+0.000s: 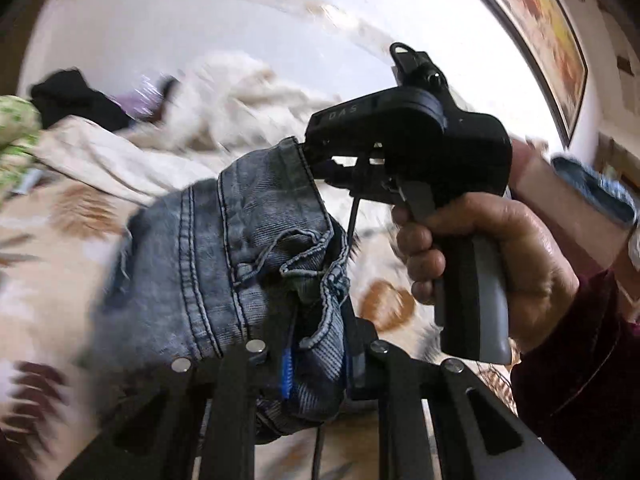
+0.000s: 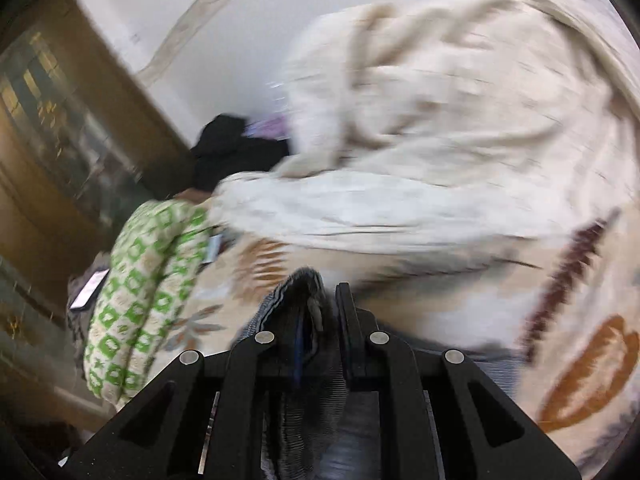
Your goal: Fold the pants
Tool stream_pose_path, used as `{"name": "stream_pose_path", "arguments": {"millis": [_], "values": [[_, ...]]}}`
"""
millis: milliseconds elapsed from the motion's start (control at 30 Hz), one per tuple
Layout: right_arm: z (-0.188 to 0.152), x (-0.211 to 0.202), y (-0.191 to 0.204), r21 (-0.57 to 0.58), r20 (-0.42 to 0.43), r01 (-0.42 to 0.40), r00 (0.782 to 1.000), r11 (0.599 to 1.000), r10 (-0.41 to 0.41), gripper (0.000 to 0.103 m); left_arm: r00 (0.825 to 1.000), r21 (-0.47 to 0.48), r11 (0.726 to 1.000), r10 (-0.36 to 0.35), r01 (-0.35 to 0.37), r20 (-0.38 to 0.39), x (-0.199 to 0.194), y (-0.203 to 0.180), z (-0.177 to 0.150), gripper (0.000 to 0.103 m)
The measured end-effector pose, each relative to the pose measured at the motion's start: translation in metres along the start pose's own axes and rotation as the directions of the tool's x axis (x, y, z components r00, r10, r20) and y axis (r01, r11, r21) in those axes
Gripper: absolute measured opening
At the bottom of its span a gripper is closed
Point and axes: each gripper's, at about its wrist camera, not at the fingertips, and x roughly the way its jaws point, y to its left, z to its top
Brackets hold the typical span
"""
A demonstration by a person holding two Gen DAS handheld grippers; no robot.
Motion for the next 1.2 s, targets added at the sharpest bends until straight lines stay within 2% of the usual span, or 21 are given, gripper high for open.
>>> {"name": "stream_pose_path", "arguments": {"millis": [167,267,333,367,400,433,500,533,600,667,733,767,867,967,1033,1133,1200], "values": [[-0.022,0.001,-0.088,0.136,-0.031,-0.005,0.999,0.991,0.010,0.013,0.990,0.049,0.999,0.029,-0.022,-0.140,0.058,-0.024,-0.021,0.019],[-0.045,0.009,-0.124,0.221,-0.040,0.002,0.999,0.975,0.007,0.016,0.980,0.102,0.994,0.053,-0.034,-0.193,0.078,-0.031,-0.037,0.019],[-0.059,0.014,-0.142,0.278,-0.060,0.022,0.998,0.960,-0.005,0.018,0.978,0.146,0.989,0.068,-0.039,-0.199,0.082,-0.035,-0.042,0.020],[-0.066,0.014,-0.149,0.296,-0.064,0.022,0.998,0.955,-0.003,0.026,0.979,0.161,0.987,0.058,-0.026,-0.194,0.079,-0.035,-0.042,0.020],[-0.072,0.011,-0.154,0.319,-0.055,0.016,0.999,0.948,0.002,0.039,0.979,0.166,0.986,0.051,-0.018,-0.195,0.074,-0.035,-0.040,0.025],[-0.076,0.005,-0.157,0.343,-0.042,0.010,0.999,0.939,0.005,0.041,0.979,0.169,0.986,0.043,-0.008,-0.202,0.068,-0.035,-0.039,0.032],[-0.079,-0.017,-0.156,0.350,0.000,0.008,1.000,0.937,-0.009,0.042,0.974,0.185,0.981,-0.014,0.057,-0.224,0.050,-0.034,-0.036,0.038],[-0.079,-0.027,-0.152,0.330,0.020,0.025,0.999,0.944,-0.034,0.042,0.974,0.212,0.975,-0.019,0.068,-0.225,0.035,-0.037,-0.037,0.042],[-0.076,-0.056,-0.133,0.238,0.071,0.080,0.992,0.968,-0.099,0.043,0.976,0.264,0.960,-0.035,0.093,-0.214,0.004,-0.042,-0.037,0.047],[-0.075,-0.078,-0.114,0.163,0.118,0.072,0.989,0.984,-0.091,0.043,0.984,0.307,0.946,-0.052,0.104,-0.172,-0.027,-0.037,-0.030,0.052],[-0.075,-0.092,-0.087,0.092,0.151,0.028,0.988,0.995,-0.042,0.043,0.993,0.344,0.938,-0.015,0.054,-0.118,-0.046,-0.030,-0.018,0.059],[-0.076,-0.093,-0.077,0.066,0.154,0.017,0.988,0.998,-0.027,0.043,0.996,0.355,0.935,0.033,-0.001,-0.084,-0.051,-0.022,-0.009,0.061],[-0.086,-0.078,-0.045,0.006,0.125,-0.009,0.992,1.000,0.008,0.043,0.986,0.327,0.932,0.169,-0.156,-0.012,-0.043,0.011,0.020,0.064],[-0.095,-0.048,-0.037,0.006,0.072,-0.017,0.997,1.000,0.017,0.043,0.969,0.224,0.952,0.231,-0.208,-0.084,-0.006,0.050,0.042,0.064],[-0.102,-0.023,-0.038,0.004,0.024,0.009,1.000,1.000,-0.009,0.043,0.961,0.194,0.957,0.242,-0.214,-0.134,0.021,0.066,0.042,0.064],[-0.114,0.010,-0.053,0.033,-0.057,0.069,0.996,0.997,-0.067,0.042,0.931,0.238,0.942,0.290,-0.237,-0.221,0.052,0.076,0.018,0.064],[-0.123,0.025,-0.070,0.081,-0.083,0.078,0.994,0.994,-0.071,0.041,0.921,0.269,0.929,0.318,-0.254,-0.227,0.059,0.080,-0.002,0.067]]}}
